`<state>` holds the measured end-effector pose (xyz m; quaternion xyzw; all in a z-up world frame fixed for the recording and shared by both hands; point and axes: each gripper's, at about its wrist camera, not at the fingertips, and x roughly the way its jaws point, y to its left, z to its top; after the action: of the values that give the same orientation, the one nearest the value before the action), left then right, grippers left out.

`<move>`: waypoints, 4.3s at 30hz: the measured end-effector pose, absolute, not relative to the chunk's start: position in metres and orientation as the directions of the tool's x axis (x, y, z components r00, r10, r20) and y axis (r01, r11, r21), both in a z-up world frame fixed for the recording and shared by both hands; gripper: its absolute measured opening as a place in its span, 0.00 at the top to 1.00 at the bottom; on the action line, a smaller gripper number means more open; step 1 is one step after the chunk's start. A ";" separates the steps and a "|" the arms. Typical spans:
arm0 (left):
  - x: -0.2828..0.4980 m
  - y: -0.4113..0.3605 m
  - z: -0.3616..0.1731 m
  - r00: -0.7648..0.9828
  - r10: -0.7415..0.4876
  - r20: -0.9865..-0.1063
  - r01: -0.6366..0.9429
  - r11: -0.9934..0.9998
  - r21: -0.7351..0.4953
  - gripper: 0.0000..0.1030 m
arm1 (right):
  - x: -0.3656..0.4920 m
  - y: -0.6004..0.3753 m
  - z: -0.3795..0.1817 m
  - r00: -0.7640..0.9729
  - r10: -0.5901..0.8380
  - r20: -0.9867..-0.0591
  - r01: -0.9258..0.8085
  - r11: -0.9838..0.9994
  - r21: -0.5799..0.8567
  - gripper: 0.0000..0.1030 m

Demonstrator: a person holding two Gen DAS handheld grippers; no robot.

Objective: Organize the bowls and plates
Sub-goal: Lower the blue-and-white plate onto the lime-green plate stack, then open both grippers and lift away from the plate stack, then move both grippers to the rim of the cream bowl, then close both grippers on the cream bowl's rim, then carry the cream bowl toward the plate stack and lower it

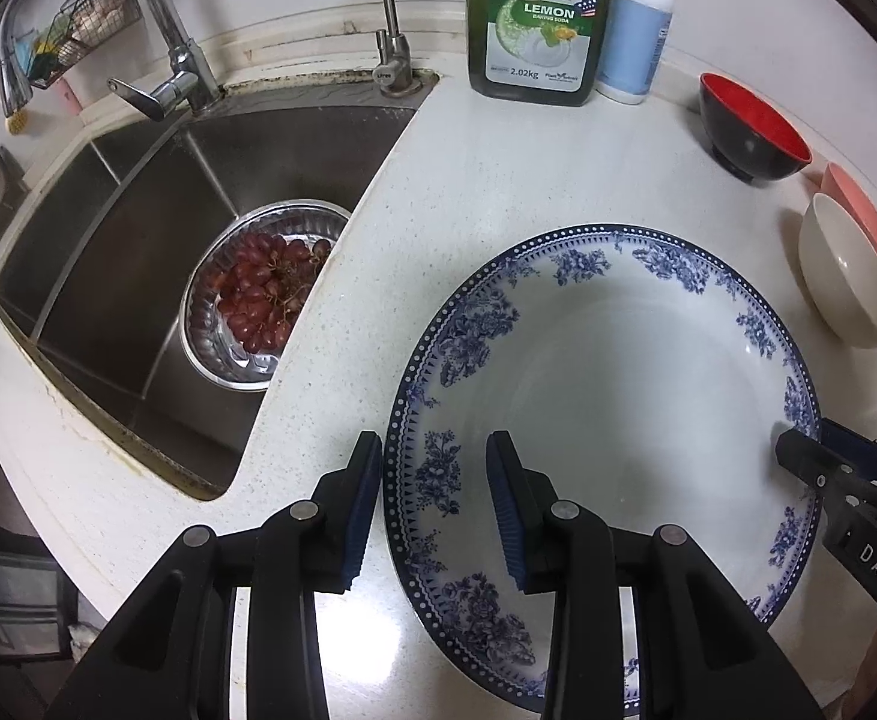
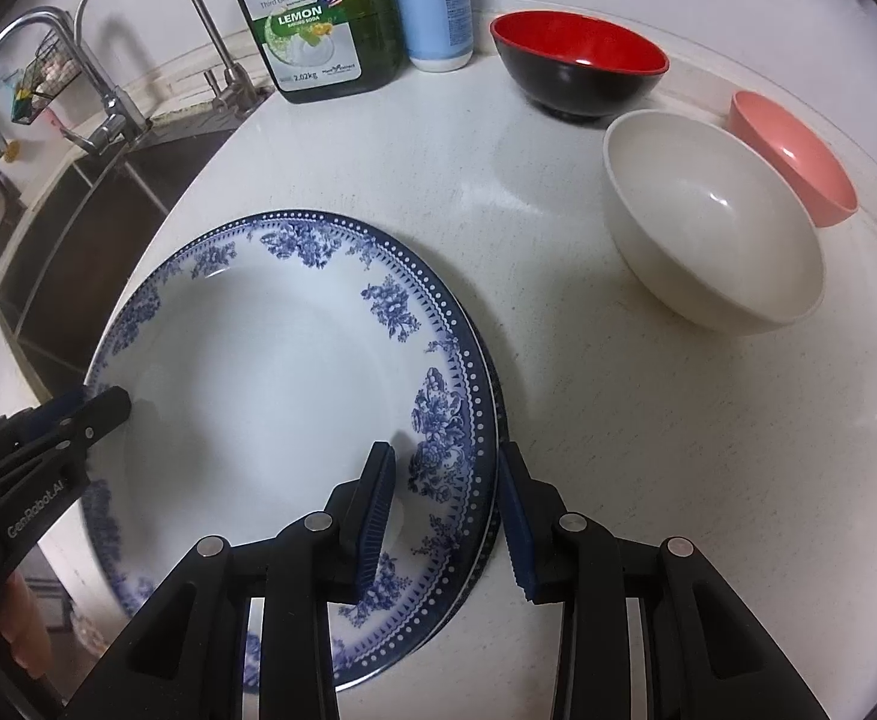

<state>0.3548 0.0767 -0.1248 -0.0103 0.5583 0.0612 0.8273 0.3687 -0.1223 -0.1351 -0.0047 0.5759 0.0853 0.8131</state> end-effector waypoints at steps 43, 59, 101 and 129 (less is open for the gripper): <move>0.446 -0.088 -0.051 0.516 -0.157 -0.842 0.353 0.935 0.042 0.20 | 0.380 -0.266 -0.054 0.548 -0.001 -0.836 0.166 0.980 0.107 0.51; 0.503 -0.124 -0.098 0.411 -0.165 -0.897 0.396 0.918 0.013 0.27 | 0.423 -0.302 -0.095 0.484 0.034 -0.874 0.225 0.961 0.162 0.51; 0.477 -0.148 -0.097 0.309 -0.283 -0.908 0.445 0.887 -0.125 0.91 | 0.423 -0.312 -0.085 0.462 0.076 -0.884 0.233 0.951 0.204 0.89; 0.363 -0.186 -0.108 0.237 -0.296 -0.925 0.476 0.866 -0.155 0.89 | 0.308 -0.343 -0.077 0.440 0.043 -0.897 0.255 0.952 0.170 0.89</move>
<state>0.3632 -0.1858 -0.1080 0.0793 0.5662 -0.2465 0.7825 0.3075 -0.3434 -0.0774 0.1414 0.5256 -0.0633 0.8365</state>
